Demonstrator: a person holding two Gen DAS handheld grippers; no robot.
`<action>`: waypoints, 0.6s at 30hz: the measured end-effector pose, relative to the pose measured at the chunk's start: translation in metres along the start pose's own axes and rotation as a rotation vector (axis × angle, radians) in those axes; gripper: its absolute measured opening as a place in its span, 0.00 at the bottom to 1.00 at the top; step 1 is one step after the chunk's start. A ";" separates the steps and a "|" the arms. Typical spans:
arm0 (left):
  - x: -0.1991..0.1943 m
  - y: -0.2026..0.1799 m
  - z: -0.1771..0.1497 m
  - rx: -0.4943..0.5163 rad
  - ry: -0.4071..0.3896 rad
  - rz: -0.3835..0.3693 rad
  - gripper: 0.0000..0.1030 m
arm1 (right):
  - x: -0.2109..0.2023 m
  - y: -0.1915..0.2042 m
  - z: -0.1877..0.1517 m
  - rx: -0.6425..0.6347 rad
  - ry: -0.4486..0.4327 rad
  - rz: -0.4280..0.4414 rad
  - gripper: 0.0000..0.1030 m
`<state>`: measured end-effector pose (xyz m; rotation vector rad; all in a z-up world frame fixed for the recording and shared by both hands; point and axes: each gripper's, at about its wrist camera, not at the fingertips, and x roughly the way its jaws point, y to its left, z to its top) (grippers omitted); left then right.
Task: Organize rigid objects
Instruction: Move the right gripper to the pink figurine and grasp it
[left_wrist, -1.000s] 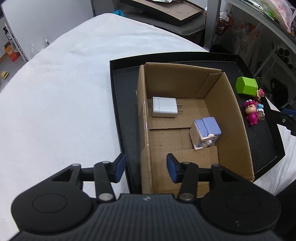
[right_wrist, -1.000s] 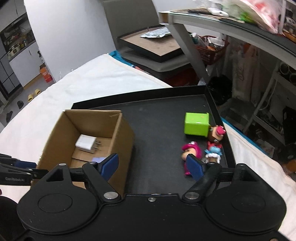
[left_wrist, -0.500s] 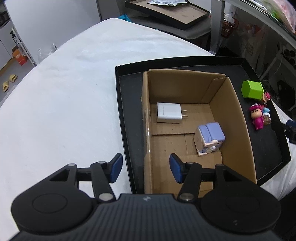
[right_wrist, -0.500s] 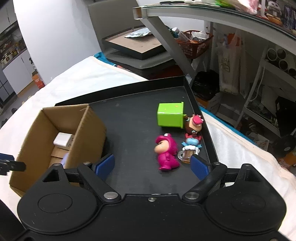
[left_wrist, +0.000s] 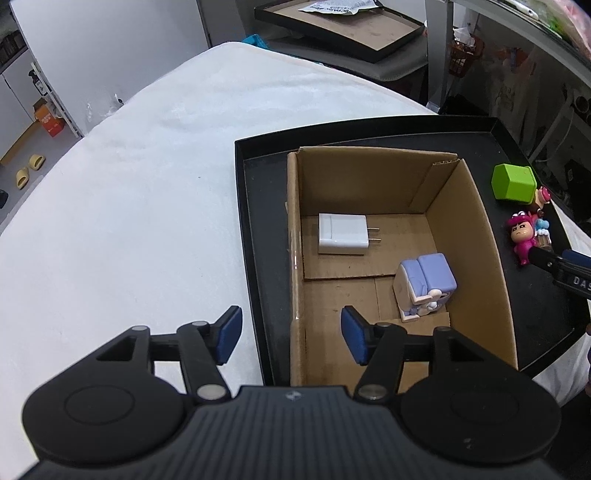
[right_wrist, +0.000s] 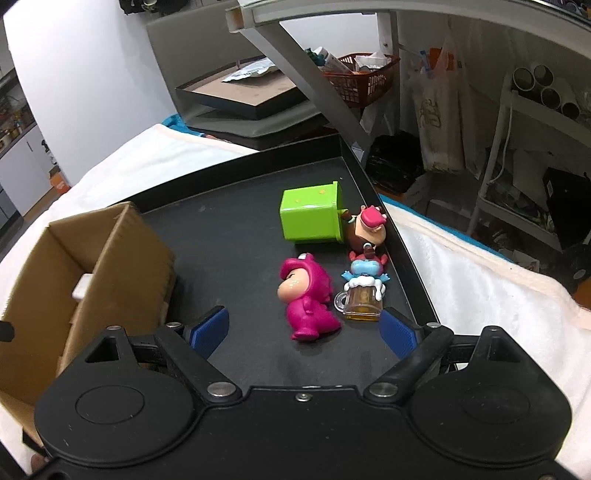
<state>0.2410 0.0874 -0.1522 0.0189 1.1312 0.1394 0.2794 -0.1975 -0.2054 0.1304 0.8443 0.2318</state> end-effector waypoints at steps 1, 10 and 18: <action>0.001 -0.001 0.001 0.004 0.000 0.002 0.56 | 0.003 0.000 0.000 0.000 0.001 -0.001 0.84; 0.009 -0.017 0.008 0.057 0.031 0.038 0.57 | 0.033 0.000 -0.004 0.019 0.052 0.021 0.65; 0.013 -0.027 0.013 0.067 0.050 0.061 0.57 | 0.043 0.009 -0.007 -0.042 0.033 0.032 0.61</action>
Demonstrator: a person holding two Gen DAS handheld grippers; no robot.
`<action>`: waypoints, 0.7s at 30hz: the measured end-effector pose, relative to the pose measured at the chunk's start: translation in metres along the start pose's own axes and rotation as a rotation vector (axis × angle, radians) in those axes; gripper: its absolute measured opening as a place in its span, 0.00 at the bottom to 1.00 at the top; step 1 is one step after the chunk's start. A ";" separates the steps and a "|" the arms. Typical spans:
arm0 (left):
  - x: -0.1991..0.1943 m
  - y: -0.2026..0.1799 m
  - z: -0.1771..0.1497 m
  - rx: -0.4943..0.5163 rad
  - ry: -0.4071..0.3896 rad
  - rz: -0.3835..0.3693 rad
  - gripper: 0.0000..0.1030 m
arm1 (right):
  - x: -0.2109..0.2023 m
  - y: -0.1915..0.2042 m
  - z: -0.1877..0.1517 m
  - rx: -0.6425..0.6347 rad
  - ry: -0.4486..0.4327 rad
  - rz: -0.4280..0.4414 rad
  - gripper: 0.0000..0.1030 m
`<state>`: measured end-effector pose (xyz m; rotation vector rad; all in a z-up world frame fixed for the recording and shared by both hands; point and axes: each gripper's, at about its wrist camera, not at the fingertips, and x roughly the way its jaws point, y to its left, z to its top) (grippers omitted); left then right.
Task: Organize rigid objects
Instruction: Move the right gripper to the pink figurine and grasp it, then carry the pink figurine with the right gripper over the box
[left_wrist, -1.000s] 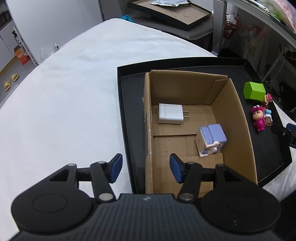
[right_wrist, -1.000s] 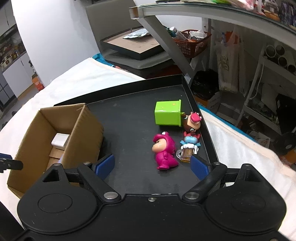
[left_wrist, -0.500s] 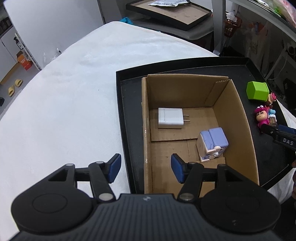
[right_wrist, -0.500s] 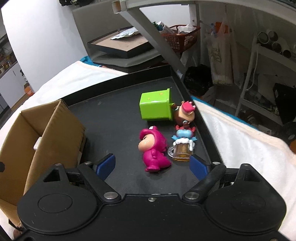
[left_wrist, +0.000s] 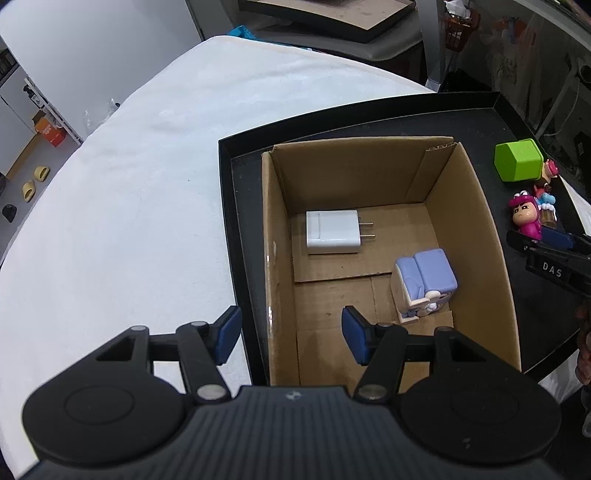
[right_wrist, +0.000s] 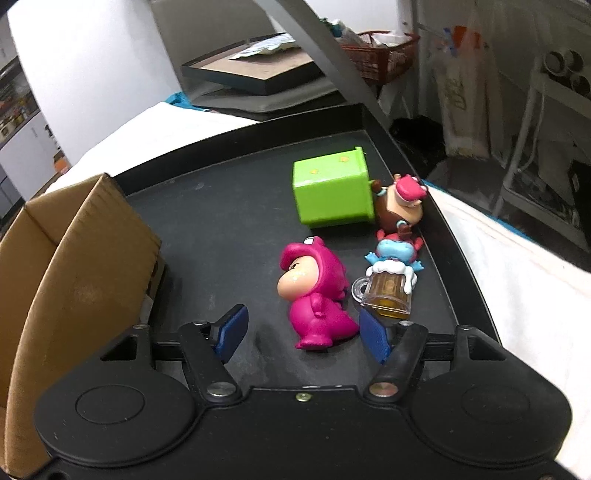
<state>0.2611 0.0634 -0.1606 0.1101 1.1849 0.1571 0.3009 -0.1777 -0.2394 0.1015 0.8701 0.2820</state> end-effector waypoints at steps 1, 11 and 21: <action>0.000 -0.001 0.000 0.005 0.000 0.004 0.57 | 0.000 0.002 -0.001 -0.015 -0.004 -0.004 0.55; -0.001 -0.010 0.000 0.041 0.007 0.037 0.57 | -0.004 0.007 -0.002 -0.080 0.011 -0.027 0.32; -0.006 0.001 -0.002 -0.001 -0.018 -0.001 0.57 | -0.016 0.009 -0.002 -0.100 -0.011 -0.053 0.32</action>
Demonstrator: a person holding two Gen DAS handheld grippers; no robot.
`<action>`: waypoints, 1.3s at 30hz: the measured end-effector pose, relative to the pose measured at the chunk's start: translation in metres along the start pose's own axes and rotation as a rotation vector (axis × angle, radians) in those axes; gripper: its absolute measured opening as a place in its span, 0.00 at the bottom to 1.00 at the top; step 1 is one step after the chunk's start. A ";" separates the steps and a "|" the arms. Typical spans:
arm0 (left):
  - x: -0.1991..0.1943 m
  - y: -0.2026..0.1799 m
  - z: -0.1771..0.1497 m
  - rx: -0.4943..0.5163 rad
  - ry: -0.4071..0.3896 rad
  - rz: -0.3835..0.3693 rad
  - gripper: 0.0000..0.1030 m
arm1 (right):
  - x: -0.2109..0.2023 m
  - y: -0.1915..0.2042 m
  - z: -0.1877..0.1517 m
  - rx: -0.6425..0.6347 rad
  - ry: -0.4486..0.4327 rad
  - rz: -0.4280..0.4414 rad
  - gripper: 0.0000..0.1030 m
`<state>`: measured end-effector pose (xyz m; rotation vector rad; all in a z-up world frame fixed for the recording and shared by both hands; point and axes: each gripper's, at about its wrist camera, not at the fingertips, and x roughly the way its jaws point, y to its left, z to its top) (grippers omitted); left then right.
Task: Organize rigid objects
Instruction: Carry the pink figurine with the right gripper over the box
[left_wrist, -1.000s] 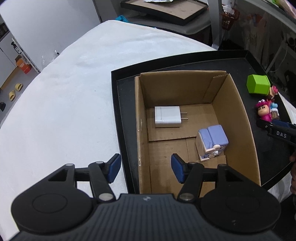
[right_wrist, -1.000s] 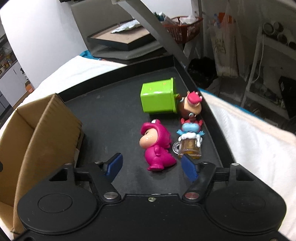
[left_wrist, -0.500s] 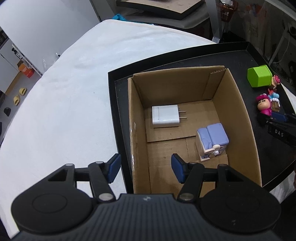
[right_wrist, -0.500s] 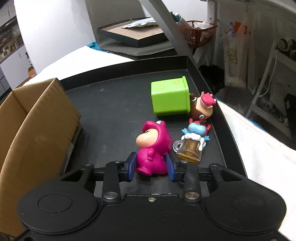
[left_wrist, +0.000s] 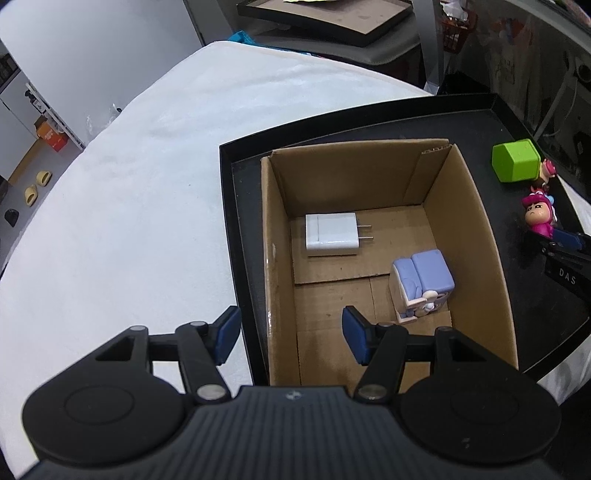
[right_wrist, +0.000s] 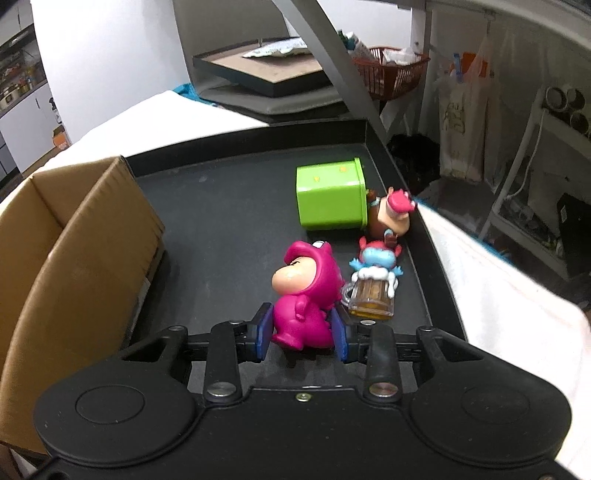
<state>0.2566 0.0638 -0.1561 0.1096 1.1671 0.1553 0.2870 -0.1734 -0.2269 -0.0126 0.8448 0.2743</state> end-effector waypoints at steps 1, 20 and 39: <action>0.000 0.001 0.000 -0.004 -0.002 -0.006 0.57 | -0.002 0.001 0.001 -0.006 -0.004 -0.001 0.32; -0.004 0.018 -0.009 -0.042 -0.036 -0.057 0.57 | -0.049 0.046 0.027 -0.071 -0.073 0.035 0.32; 0.016 0.034 -0.014 -0.072 0.028 -0.098 0.37 | -0.077 0.111 0.057 -0.186 -0.087 0.047 0.32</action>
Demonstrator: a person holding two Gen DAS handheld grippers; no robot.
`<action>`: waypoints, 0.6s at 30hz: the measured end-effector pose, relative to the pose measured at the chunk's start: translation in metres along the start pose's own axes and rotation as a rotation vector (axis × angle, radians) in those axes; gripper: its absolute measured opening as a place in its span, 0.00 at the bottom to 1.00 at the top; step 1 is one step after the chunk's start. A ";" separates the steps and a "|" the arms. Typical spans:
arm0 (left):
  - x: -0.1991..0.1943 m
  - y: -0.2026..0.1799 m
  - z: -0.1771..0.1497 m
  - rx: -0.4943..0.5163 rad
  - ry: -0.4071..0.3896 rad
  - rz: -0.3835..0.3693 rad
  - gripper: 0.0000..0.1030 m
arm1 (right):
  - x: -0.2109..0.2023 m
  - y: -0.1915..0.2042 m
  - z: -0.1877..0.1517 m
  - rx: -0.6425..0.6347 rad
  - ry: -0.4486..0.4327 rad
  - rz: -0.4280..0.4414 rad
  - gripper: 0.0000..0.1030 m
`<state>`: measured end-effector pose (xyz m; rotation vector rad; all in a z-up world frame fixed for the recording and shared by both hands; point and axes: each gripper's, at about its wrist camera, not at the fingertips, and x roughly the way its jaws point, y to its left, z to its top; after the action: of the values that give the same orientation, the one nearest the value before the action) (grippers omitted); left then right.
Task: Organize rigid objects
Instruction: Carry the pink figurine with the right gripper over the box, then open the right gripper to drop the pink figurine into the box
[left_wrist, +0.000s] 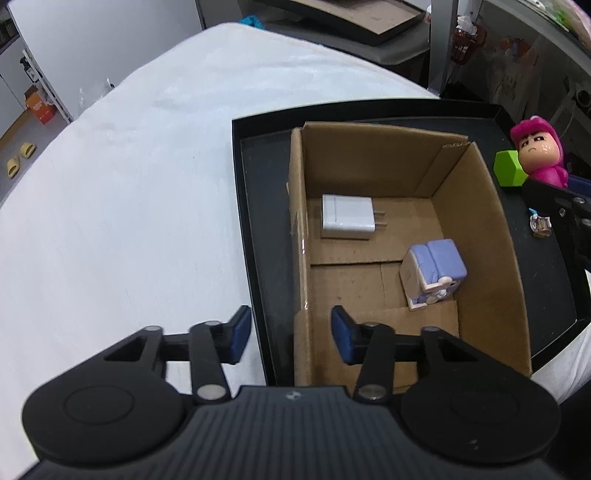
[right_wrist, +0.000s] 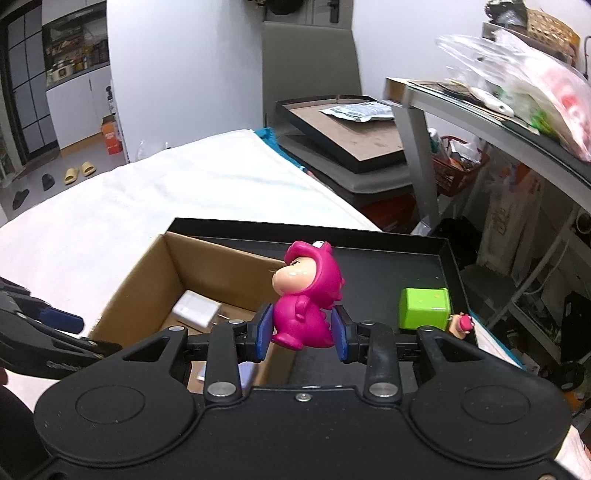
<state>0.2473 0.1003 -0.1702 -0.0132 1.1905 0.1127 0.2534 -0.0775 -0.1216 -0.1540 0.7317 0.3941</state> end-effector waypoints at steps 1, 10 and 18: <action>0.003 0.002 0.000 -0.005 0.013 -0.004 0.29 | 0.000 0.003 0.001 -0.005 0.002 0.001 0.32; 0.009 0.011 -0.003 -0.034 0.026 -0.072 0.08 | 0.006 0.028 0.004 -0.035 0.020 0.010 0.32; 0.008 0.011 -0.003 -0.029 0.021 -0.086 0.08 | 0.016 0.038 0.006 -0.031 0.046 0.012 0.32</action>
<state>0.2461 0.1121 -0.1786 -0.0906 1.2070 0.0545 0.2528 -0.0363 -0.1280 -0.1886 0.7719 0.4150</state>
